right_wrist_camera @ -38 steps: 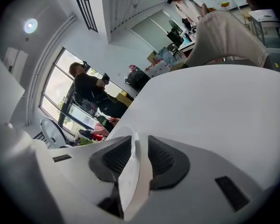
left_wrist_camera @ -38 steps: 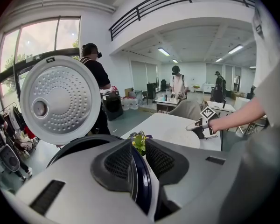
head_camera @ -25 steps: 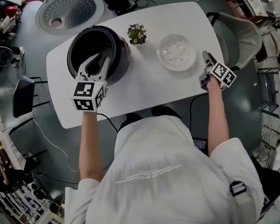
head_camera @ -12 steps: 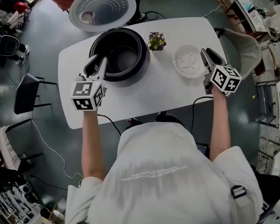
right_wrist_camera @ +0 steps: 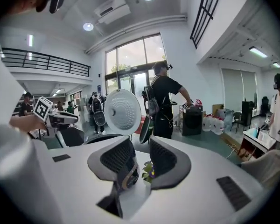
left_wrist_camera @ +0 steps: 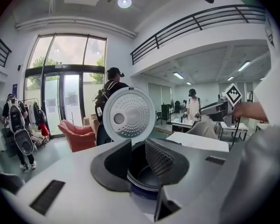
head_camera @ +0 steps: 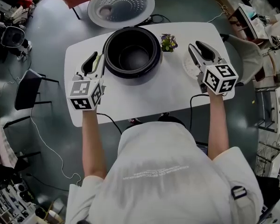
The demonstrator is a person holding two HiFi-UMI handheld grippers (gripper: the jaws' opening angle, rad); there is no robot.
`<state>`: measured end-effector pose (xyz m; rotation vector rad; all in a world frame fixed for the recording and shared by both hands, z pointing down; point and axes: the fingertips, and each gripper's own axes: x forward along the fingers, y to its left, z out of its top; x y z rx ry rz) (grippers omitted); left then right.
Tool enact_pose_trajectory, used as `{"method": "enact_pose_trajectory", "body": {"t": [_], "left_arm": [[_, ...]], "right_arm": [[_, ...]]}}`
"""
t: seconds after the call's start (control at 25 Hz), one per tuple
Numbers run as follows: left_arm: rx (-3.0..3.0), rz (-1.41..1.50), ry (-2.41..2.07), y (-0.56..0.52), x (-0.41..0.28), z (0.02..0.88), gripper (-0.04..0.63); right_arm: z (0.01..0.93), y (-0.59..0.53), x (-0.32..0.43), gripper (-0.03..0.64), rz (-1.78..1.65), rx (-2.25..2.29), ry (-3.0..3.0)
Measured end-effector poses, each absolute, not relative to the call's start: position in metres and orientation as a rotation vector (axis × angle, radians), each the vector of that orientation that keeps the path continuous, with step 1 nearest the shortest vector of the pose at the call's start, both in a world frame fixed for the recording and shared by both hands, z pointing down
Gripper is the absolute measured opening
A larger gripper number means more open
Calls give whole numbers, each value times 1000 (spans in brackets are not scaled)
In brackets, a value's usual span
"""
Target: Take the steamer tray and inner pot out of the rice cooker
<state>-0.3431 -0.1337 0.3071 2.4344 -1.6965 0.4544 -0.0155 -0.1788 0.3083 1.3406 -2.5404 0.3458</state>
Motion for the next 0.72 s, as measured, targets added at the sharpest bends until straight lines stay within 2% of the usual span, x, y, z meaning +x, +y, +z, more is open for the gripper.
{"method": "enact_pose_trajectory", "body": {"t": [0.32, 0.72], "left_arm": [[2431, 450, -1668, -134, -357, 314, 105], [2366, 580, -1523, -142, -354, 368, 121]], "right_arm": [[296, -170, -75, 164, 329, 1179, -2621], [337, -172, -122, 173, 345, 926, -2527]]}}
